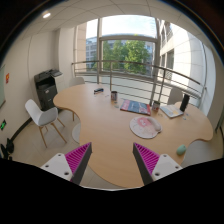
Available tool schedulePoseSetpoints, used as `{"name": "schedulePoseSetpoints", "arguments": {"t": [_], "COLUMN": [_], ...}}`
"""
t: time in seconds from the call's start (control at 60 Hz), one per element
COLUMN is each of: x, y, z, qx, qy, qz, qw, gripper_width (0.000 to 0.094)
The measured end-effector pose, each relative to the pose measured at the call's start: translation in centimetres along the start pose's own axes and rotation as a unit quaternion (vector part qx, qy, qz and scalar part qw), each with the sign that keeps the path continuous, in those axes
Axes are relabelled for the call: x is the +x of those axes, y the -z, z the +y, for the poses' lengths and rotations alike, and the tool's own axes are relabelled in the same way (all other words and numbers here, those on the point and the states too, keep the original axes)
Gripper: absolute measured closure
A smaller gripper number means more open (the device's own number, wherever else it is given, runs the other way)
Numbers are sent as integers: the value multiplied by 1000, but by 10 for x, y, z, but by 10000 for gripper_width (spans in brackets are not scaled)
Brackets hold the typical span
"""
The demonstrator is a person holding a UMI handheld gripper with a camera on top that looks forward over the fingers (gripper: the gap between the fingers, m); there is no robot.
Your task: Arrange mouse
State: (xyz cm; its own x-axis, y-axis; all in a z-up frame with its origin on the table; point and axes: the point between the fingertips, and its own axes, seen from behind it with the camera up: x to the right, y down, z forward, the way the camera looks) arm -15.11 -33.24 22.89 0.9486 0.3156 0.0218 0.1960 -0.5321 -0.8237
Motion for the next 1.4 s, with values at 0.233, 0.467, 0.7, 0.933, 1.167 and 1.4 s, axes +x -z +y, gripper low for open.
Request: {"name": "schedulePoseSetpoints", "arguments": {"t": [0.233,0.467,0.7,0.933,1.167,1.4], "x": [82,232,372,431,442,447], "y": [-23,-59,-119,-182,-227,-253], "z": [75,156,171,176,149,134], "qx": [-55,-90,-59,-68,-58,-57], "qy": [-41,-75,-99,-153,-148,-87], "qz": [27,88,127,118,112,134], "qw": [997,989,985,979,981,986], "gripper_width": [89,87,92,92,126,438]}}
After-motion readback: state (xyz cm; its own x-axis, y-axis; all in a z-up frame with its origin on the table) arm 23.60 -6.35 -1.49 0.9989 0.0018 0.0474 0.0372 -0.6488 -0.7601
